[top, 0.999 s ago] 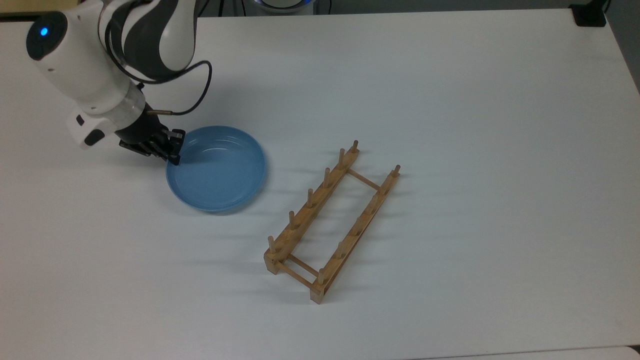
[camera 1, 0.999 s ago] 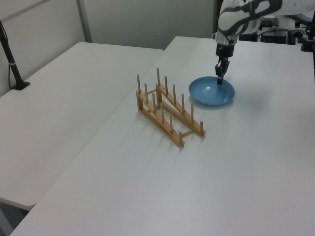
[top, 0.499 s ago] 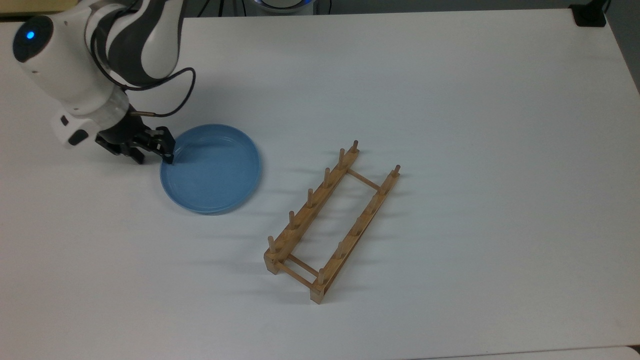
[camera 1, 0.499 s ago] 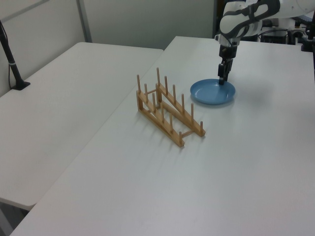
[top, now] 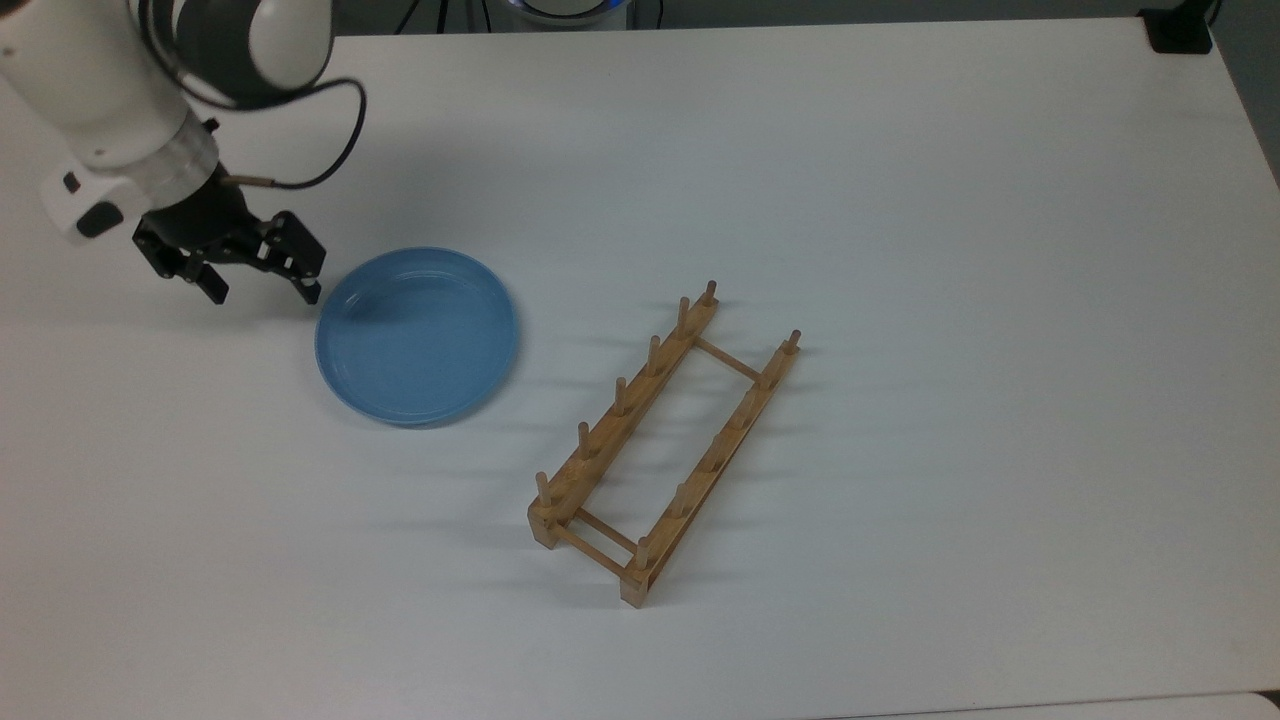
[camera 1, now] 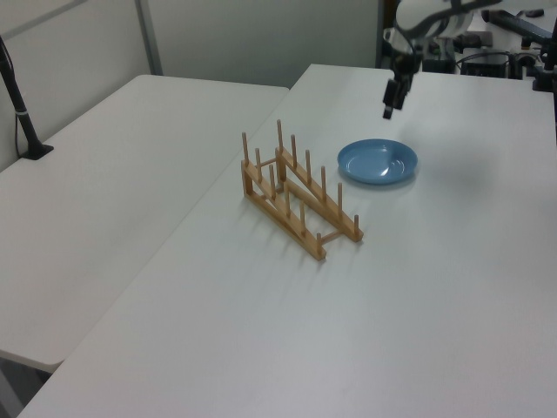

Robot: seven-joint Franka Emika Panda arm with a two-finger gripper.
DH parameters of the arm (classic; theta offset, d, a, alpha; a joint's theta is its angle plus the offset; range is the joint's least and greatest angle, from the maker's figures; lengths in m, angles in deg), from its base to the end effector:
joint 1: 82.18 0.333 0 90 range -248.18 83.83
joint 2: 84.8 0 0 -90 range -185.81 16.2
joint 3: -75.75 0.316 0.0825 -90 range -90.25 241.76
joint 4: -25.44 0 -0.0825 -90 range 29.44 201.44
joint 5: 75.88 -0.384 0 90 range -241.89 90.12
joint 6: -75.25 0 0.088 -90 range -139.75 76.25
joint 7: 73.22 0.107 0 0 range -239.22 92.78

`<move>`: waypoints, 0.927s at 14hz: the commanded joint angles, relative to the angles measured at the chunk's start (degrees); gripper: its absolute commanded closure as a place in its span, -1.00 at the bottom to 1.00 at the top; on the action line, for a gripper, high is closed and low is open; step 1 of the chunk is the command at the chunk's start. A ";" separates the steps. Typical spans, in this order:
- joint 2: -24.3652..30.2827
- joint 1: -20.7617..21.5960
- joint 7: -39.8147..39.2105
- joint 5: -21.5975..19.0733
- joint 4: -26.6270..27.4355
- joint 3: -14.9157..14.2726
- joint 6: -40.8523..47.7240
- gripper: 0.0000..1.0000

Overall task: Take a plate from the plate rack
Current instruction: 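Open the gripper, release the plate rim, and raise the arm away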

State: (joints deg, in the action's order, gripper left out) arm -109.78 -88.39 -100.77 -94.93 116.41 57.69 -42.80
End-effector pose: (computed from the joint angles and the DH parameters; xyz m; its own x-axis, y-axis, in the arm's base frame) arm 0.6390 -0.2385 0.3998 0.9900 -0.0666 0.1247 -0.0507 -0.9907 -0.1265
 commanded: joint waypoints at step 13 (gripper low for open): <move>24.89 10.35 25.17 21.69 2.02 8.74 29.46 -1.00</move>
State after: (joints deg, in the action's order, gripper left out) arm -85.42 -78.21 -76.94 -72.43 116.70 66.85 -13.15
